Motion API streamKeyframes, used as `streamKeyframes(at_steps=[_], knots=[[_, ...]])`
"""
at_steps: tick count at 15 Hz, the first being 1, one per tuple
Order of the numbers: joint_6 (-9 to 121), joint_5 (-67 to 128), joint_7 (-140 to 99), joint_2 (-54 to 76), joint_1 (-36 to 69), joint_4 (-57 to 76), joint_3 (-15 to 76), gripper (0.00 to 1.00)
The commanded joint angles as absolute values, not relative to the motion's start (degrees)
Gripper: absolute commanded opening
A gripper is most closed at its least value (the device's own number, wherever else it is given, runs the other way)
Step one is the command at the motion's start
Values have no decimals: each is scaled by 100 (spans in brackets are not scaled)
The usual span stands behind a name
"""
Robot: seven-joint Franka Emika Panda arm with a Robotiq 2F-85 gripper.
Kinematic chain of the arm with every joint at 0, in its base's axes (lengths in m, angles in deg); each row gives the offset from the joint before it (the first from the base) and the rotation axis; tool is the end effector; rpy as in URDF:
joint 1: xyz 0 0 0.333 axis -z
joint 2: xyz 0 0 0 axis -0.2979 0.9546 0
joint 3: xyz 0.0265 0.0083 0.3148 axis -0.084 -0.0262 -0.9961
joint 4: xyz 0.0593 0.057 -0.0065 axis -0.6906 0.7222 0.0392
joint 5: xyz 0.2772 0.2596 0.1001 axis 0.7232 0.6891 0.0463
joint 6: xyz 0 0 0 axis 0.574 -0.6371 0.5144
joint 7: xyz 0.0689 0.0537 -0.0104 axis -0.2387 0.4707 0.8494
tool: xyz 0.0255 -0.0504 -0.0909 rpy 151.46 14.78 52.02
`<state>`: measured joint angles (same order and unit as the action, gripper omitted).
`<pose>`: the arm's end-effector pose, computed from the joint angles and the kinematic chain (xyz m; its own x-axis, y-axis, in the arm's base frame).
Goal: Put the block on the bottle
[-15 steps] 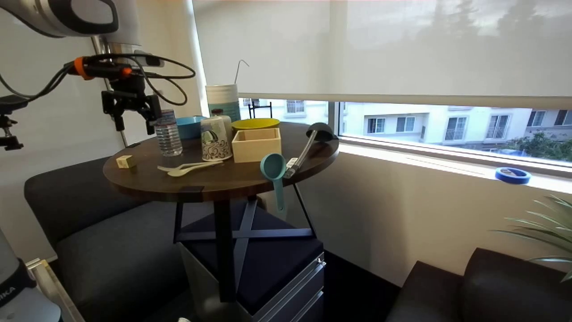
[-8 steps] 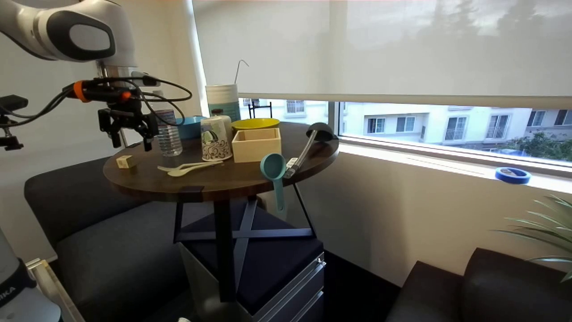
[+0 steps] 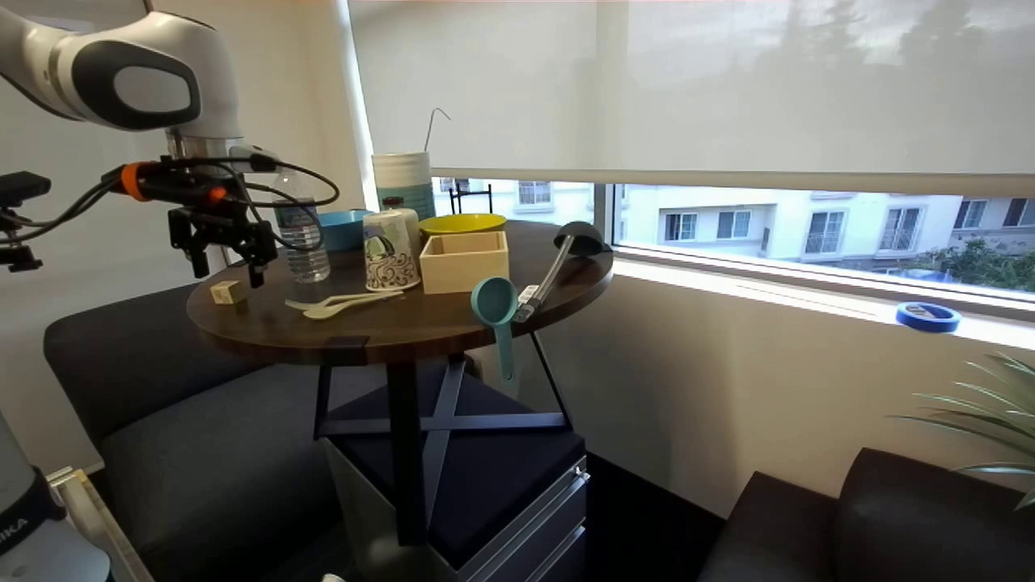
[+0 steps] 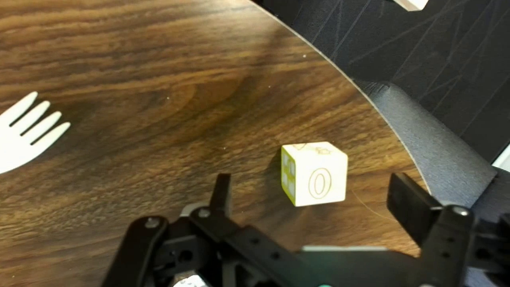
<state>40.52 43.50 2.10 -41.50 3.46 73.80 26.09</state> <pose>0.3265 0.0919 0.4071 0.8905 0.4540 0.0293 0.4531 -0.8791 -0.1482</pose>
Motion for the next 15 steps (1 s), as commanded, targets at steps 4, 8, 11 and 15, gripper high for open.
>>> streamKeyframes(at_steps=[4,8,11,15], knots=[[4187,4539,275,-4211,263,7430,2638,63],[4323,4556,281,-4200,251,7428,2654,33],[4385,4547,288,-4177,258,7427,2676,12],[4237,4391,181,-4399,353,7422,2632,10]])
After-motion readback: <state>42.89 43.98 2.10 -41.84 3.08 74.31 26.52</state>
